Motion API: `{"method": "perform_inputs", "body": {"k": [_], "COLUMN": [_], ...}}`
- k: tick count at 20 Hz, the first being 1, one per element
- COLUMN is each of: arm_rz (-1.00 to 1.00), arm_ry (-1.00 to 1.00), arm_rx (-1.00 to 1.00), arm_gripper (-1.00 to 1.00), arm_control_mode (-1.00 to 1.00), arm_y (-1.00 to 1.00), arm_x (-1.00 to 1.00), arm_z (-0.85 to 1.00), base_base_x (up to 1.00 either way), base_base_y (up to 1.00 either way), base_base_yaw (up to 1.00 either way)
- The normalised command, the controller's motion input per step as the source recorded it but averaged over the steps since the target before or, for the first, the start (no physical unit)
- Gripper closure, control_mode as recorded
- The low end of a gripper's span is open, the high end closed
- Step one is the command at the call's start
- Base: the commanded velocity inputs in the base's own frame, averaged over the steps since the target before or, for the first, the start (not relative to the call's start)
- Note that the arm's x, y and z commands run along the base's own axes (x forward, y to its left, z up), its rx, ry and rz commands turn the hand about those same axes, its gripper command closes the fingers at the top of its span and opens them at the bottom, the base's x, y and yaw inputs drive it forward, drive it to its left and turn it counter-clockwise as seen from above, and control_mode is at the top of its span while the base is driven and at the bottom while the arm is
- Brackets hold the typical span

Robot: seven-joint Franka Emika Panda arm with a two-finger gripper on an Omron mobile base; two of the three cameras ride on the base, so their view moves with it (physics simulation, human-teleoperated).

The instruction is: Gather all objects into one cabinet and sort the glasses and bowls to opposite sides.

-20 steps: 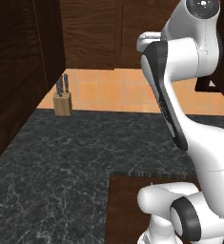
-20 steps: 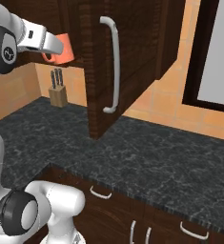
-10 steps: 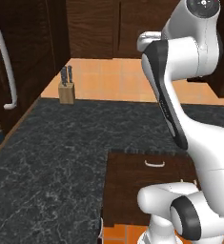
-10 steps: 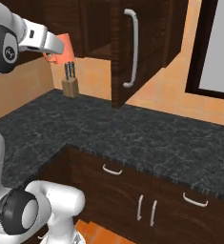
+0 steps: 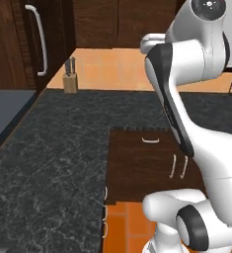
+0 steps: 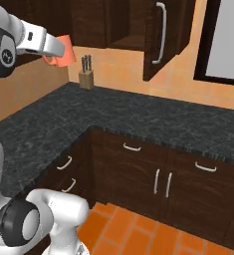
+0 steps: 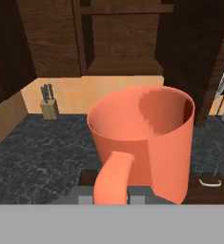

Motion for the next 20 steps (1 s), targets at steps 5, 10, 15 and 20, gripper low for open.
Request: {"method": "perform_inputs", "body": {"k": [5,10,15,20], "arm_rz": [0.00,0.00,0.00,0.00], "arm_ry": [0.00,0.00,0.00,0.00], "arm_rx": [0.00,0.00,0.00,0.00], "arm_gripper": [1.00,1.00,1.00,1.00], "arm_control_mode": [1.00,1.00,1.00,1.00], "arm_y": [0.00,0.00,0.00,0.00], "arm_x": [0.00,0.00,0.00,0.00], "arm_z": [0.00,0.00,0.00,0.00], "base_base_x": [-0.63,-0.03,0.26,0.48], "base_base_y": [0.00,-0.55,-0.95,-0.87], "base_base_yaw": [-0.30,-0.21,-0.17,-0.18]}}
